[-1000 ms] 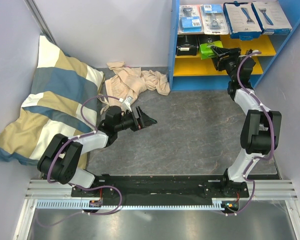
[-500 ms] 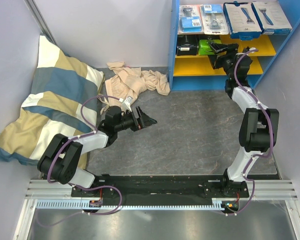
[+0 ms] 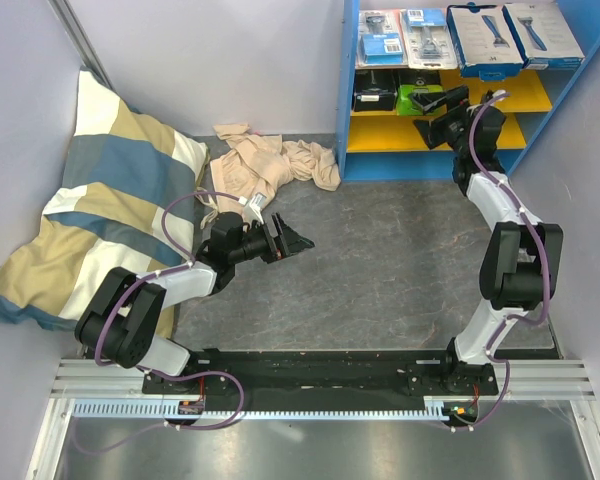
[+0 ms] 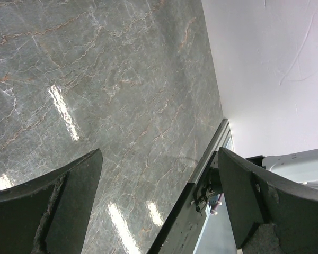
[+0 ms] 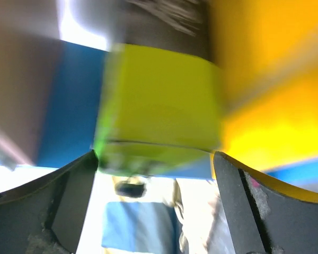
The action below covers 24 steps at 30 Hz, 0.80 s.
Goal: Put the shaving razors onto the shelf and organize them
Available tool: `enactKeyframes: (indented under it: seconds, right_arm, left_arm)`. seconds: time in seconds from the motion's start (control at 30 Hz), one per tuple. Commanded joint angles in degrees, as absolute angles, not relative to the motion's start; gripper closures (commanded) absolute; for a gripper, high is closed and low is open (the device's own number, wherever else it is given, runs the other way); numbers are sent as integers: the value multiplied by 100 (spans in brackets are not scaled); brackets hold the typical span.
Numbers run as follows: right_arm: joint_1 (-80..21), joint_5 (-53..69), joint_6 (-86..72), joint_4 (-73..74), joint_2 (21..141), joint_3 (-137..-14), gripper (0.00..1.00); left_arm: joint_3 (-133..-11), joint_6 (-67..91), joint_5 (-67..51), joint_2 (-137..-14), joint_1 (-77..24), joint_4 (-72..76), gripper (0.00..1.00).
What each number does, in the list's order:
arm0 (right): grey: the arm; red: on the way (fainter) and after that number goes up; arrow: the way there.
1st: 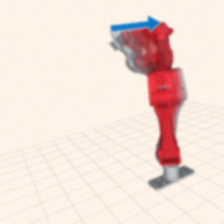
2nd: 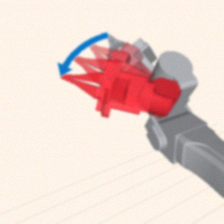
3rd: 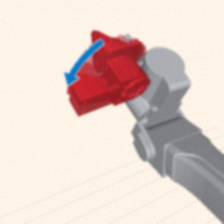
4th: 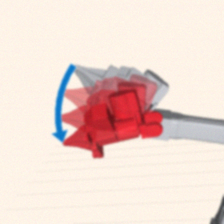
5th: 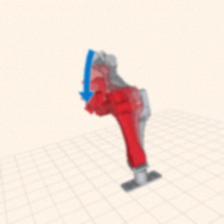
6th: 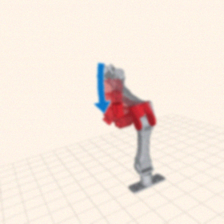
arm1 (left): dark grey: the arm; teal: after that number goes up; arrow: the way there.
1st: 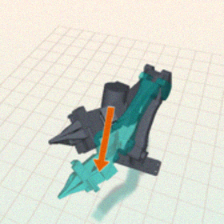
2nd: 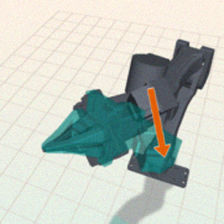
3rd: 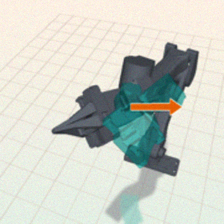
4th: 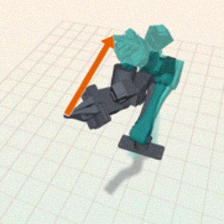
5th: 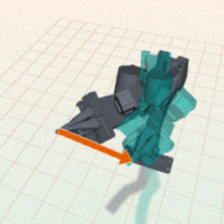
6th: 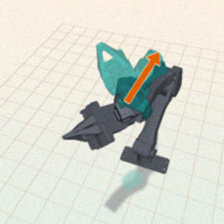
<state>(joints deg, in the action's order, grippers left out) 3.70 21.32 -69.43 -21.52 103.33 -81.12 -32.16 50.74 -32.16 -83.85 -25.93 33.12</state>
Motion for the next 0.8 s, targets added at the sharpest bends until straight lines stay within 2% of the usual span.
enactKeyframes:
  seconds: [0.0, 0.77]
  right_arm:
    - [457, 2303, -6355, -1327, 10354, -7928, 2]
    - [589, 2751, -6829, -2760, 9440, -6970, 2]
  left_arm:
    - [-3190, 5080, -3357, -8420, -2558, 3489, 4]
    - [-3112, 5054, -3314, -8376, -2558, 3489, 4]
